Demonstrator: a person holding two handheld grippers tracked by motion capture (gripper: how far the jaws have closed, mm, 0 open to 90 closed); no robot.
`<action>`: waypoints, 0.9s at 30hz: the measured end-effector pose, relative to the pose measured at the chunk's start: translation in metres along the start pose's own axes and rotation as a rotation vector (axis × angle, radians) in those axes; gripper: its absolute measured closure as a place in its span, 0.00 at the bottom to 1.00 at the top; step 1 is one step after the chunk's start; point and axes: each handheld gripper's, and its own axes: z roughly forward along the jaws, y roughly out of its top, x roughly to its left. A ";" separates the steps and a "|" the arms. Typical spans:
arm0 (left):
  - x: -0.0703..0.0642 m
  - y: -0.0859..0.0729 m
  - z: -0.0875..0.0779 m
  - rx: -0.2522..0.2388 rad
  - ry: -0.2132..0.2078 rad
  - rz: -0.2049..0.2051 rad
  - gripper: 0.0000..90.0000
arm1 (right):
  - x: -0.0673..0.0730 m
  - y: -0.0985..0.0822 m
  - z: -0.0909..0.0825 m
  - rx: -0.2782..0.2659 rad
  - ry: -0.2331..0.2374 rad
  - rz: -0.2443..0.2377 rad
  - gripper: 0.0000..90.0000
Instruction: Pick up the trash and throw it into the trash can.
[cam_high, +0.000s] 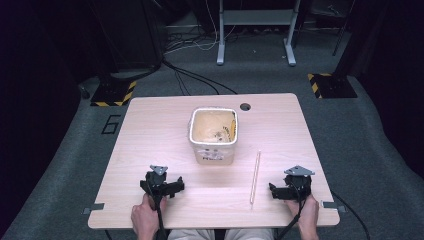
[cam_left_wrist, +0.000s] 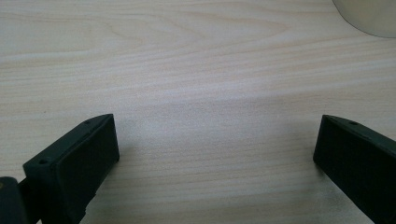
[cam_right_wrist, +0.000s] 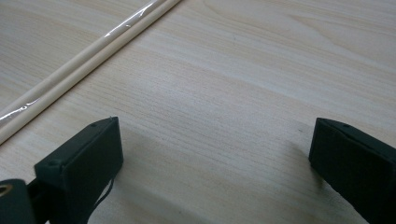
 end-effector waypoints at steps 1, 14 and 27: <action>0.000 0.000 0.000 0.000 0.000 0.000 0.00 | 0.000 0.000 0.000 0.000 0.000 0.000 0.02; 0.000 0.000 0.000 0.000 -0.001 0.000 0.00 | 0.001 0.003 0.000 0.029 -0.020 0.029 0.01; 0.000 0.000 0.000 0.000 -0.001 0.001 0.00 | 0.038 0.021 0.004 0.051 0.035 0.034 0.03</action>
